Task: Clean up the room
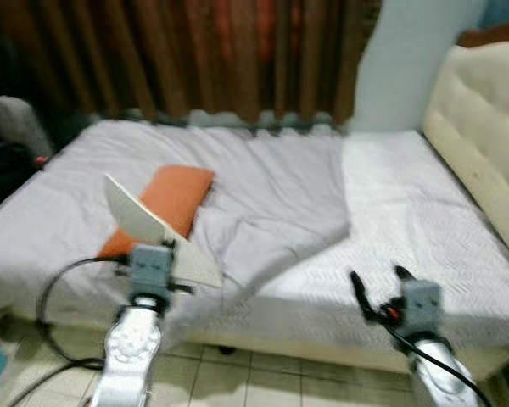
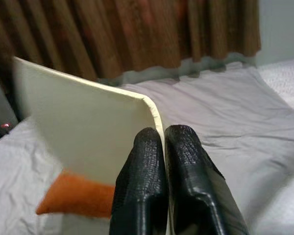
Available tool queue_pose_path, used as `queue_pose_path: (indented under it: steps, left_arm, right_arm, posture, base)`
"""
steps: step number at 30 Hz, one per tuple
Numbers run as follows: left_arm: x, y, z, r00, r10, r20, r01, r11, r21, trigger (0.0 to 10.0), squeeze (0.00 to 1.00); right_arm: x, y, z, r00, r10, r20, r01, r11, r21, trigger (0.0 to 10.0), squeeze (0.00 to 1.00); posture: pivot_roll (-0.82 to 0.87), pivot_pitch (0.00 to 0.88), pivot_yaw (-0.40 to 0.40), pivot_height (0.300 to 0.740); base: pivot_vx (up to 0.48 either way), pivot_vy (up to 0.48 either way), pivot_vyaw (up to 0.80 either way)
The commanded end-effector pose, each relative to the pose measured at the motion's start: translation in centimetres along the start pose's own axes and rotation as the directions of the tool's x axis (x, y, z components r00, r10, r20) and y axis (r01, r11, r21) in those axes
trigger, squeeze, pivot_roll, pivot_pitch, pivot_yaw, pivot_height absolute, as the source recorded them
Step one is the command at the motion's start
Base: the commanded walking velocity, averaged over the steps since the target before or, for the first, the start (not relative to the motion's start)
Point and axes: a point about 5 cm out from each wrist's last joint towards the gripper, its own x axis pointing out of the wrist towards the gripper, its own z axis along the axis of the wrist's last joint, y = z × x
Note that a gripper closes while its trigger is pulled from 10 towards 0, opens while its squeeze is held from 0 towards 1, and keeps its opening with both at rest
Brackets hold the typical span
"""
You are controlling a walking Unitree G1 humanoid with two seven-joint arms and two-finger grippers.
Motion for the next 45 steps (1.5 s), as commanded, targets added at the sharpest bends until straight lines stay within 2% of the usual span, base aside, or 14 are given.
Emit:
queue_pose_path:
  steps: [1,2,5,13,19,35,45]
  left_arm:
    - [1.2,0.5,2.0,0.997,-0.005,0.082,0.001,0.999,0.046,10.0,0.0]
    - [1.8,0.7,2.3,0.996,-0.008,0.089,0.003,0.998,0.056,10.0,0.0]
    - [2.4,1.1,2.7,0.996,-0.016,0.092,0.01,0.998,0.064,10.0,0.0]
    - [2.8,1.8,2.7,0.997,-0.027,0.068,0.022,0.997,0.079,10.0,0.0]
    - [3.1,1.6,2.1,0.998,-0.046,0.053,0.042,0.996,0.08,10.0,0.0]
    - [3.4,0.9,1.7,0.995,-0.088,0.039,0.085,0.994,0.074,10.0,0.0]
    - [3.6,0.9,1.3,0.995,-0.092,0.027,0.09,0.993,0.077,10.0,0.0]
  right_arm:
    - [1.2,0.9,1.0,0.999,0.028,0.044,-0.029,0.999,0.021,10.0,0.0]
    - [1.6,1.2,1.1,0.998,0.033,0.047,-0.034,0.999,0.018,10.0,0.0]
    - [2.2,1.5,1.4,0.998,0.037,0.055,-0.038,0.999,0.018,10.0,0.0]
    - [2.1,1.7,1.7,0.997,0.051,0.054,-0.052,0.999,0.005,10.0,0.0]
    - [1.9,1.6,1.4,0.998,0.035,0.052,-0.036,0.999,0.012,10.0,0.0]
    - [1.9,1.7,1.2,0.999,0.035,0.037,-0.035,0.999,0.003,10.0,0.0]
    - [1.8,2.1,1.1,0.998,0.062,0.025,-0.062,0.998,0.005,10.0,0.0]
  posture:
    - [0.0,0.0,0.037,0.74]
    - [0.0,0.0,0.04,0.74]
    - [-0.01,0.0,0.044,0.74]
    - [-0.02,0.0,0.058,0.74]
    - [-0.03,0.0,0.058,0.74]
    - [-0.04,0.0,0.06,0.74]
    - [-0.05,0.0,0.063,0.74]
  base:
    - [0.345,-0.33,0.61]
    - [0.349,-0.326,0.58]
    - [0.347,-0.328,0.38]
    - [0.357,-0.318,-0.25]
    - [0.369,-0.304,0.0]
    - [0.368,-0.303,-0.6]
    - [0.371,-0.3,0.0]
